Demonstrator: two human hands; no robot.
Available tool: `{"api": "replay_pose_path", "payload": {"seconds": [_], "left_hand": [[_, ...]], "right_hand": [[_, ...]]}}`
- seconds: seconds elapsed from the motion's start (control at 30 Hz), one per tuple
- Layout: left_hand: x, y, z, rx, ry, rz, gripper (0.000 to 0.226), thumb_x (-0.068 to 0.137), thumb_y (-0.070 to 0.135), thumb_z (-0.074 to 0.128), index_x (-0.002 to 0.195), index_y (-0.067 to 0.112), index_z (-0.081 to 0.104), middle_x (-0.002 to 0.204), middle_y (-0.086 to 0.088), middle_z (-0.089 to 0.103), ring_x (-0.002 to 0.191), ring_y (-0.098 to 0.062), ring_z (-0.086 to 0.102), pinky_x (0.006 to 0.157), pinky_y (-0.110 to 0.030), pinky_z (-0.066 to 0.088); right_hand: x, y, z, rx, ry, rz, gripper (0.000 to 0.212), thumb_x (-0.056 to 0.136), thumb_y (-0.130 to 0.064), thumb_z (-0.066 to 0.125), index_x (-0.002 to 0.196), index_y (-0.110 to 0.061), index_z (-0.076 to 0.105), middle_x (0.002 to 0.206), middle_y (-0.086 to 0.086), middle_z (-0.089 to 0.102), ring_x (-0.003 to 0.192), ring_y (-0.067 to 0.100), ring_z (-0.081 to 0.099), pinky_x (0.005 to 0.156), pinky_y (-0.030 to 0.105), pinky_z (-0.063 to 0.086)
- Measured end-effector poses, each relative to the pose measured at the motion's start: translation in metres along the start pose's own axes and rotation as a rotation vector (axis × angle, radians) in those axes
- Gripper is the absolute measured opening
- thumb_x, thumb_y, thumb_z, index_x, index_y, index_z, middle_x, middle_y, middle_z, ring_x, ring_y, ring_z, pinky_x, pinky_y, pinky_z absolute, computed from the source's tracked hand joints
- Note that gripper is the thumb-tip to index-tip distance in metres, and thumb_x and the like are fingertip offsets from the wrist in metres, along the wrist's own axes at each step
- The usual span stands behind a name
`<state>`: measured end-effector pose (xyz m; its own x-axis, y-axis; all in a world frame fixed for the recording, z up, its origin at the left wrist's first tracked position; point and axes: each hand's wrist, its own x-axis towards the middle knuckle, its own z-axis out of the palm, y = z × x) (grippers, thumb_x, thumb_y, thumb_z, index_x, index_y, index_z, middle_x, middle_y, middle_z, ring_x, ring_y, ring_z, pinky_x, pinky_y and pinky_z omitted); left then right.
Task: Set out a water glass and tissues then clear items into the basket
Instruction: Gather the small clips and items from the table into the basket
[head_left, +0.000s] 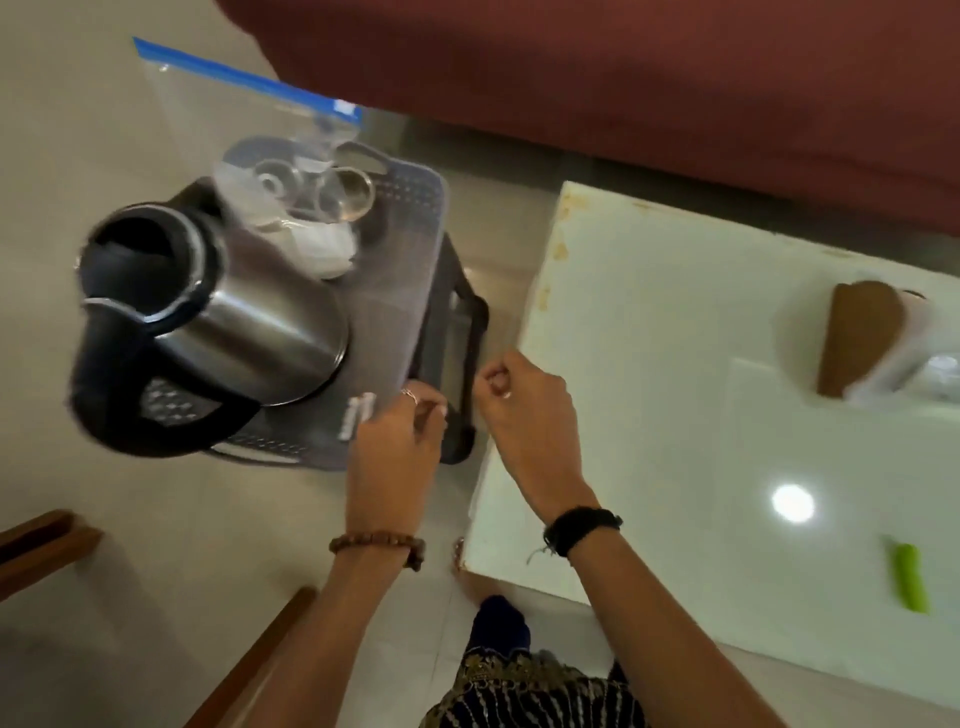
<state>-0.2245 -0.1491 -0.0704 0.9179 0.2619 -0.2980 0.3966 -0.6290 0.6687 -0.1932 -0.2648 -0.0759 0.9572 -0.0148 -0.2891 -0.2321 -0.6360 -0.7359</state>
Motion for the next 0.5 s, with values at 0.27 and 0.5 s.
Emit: {"api": "replay_pose_path", "payload": {"seconds": [0.27,0.5], "left_hand": [[-0.082,0.109,0.181,-0.14,-0.429,0.015,0.01,0.089,0.013,0.054,0.084,0.021,0.057,0.076,0.001,0.065,0.074,-0.014,0.064,0.069,-0.02,0.05],[-0.157,0.174,0.331,-0.062,-0.602,-0.046,0.009,0.087,0.013,0.054,0.079,0.017,0.057,0.074,-0.002,0.064,0.076,-0.023,0.067,0.074,-0.038,0.057]], "right_hand": [[-0.069,0.167,-0.144,0.158,0.271,0.453,0.009,0.088,-0.02,0.055,0.083,-0.021,0.062,0.074,-0.003,0.069,0.061,0.012,0.063,0.051,0.026,0.045],[-0.119,0.309,-0.246,0.182,0.4,0.688,0.01,0.089,-0.021,0.054,0.087,-0.017,0.062,0.078,-0.001,0.069,0.061,0.009,0.058,0.049,0.022,0.037]]}}
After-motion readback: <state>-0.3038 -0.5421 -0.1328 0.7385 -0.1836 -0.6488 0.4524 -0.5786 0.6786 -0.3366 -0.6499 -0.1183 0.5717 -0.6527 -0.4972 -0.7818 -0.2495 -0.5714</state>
